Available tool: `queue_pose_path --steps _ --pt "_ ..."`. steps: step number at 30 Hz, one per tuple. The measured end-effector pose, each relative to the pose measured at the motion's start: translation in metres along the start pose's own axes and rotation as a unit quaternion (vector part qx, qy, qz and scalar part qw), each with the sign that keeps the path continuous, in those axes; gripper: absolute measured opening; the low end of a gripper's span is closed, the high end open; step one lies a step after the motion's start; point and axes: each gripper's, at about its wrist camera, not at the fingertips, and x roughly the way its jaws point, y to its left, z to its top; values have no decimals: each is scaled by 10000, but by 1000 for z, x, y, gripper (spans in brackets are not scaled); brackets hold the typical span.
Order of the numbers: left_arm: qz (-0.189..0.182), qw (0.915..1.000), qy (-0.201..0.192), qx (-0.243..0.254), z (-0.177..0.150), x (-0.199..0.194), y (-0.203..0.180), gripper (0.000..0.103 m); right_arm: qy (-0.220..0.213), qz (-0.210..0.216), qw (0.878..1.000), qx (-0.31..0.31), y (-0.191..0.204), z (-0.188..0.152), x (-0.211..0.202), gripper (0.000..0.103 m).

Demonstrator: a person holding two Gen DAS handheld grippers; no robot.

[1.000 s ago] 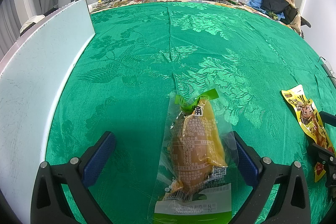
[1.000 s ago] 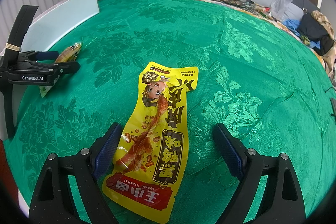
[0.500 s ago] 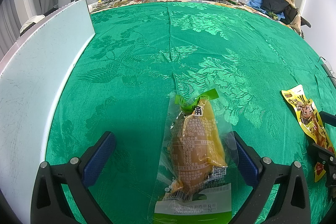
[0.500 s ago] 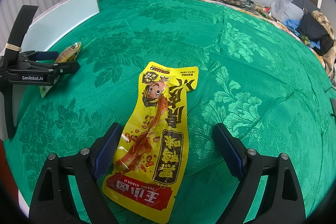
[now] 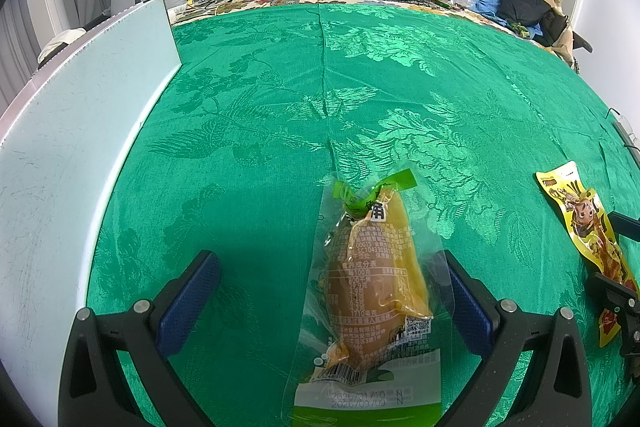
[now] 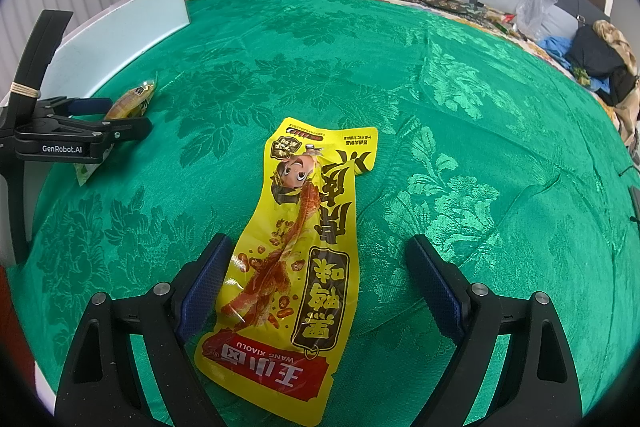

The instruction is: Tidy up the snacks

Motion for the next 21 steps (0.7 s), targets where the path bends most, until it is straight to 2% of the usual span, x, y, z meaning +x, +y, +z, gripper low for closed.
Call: queue_pose_path --steps 15,17,18,20,21 --pt "-2 10000 4 -2 0 0 0 103 -1 3 10000 9 0 0 0 91" --pt "-89 9997 213 128 2 0 -1 103 23 68 10000 28 -5 1 0 91" --pt "-213 9977 557 324 6 1 -1 103 105 182 9998 31 -7 2 -1 91" --pt "-325 9935 966 513 10 1 -3 103 303 489 9981 236 -16 5 -5 91" --pt "-367 9924 1042 545 11 1 -4 103 443 605 9964 398 -21 8 -5 90"
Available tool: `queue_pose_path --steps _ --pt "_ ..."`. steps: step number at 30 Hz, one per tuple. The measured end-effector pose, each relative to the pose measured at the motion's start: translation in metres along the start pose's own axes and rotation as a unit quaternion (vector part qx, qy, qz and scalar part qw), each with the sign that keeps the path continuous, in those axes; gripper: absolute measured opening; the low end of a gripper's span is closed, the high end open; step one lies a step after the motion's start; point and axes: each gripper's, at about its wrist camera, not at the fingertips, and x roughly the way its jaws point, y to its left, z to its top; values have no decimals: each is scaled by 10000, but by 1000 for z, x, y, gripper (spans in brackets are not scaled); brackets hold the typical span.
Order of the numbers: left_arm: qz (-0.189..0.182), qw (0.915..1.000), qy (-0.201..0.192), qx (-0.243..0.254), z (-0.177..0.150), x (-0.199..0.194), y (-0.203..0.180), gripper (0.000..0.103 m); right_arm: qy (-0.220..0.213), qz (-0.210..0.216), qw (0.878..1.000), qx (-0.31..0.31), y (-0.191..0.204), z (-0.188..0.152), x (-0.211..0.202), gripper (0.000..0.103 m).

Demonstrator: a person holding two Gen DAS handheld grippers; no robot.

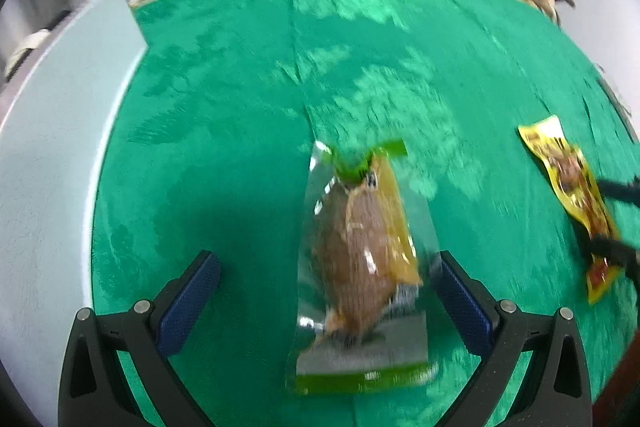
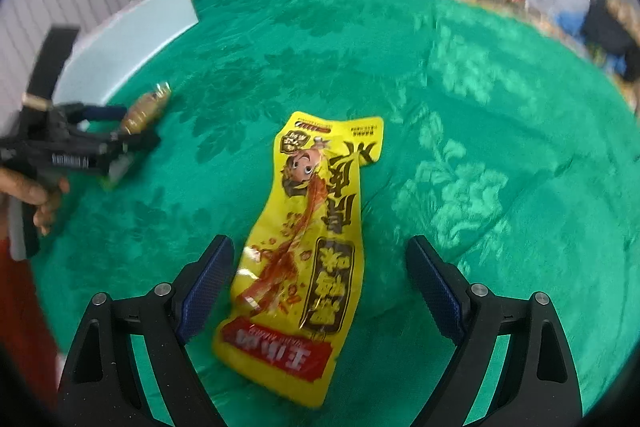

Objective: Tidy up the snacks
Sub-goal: 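Grasp the yellow spicy-strip bag with the right tool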

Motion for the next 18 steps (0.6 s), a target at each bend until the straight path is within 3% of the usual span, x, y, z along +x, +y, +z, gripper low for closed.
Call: queue_pose_path --steps 3,6,8,9,10,14,18 --pt "33 9999 36 156 3 1 -6 103 395 -146 9990 170 0 13 3 89" --pt "35 9996 24 276 2 -2 -18 97 399 -367 9984 -131 17 27 9 89" --pt "-76 9993 -60 364 -2 -9 -20 72 670 -558 9957 -298 31 32 20 89" --pt "-108 9989 -145 431 -5 -14 -22 63 841 -625 9940 -325 34 31 26 87" --pt "-128 9989 -125 435 -7 -15 -23 62 937 -696 9927 -310 37 27 30 87" --pt "-277 9989 -267 268 -21 -23 -17 60 711 -594 9957 26 29 21 11 46" --pt "-731 9956 -535 -247 -35 -44 -7 60 626 -350 9969 314 18 19 -8 44"
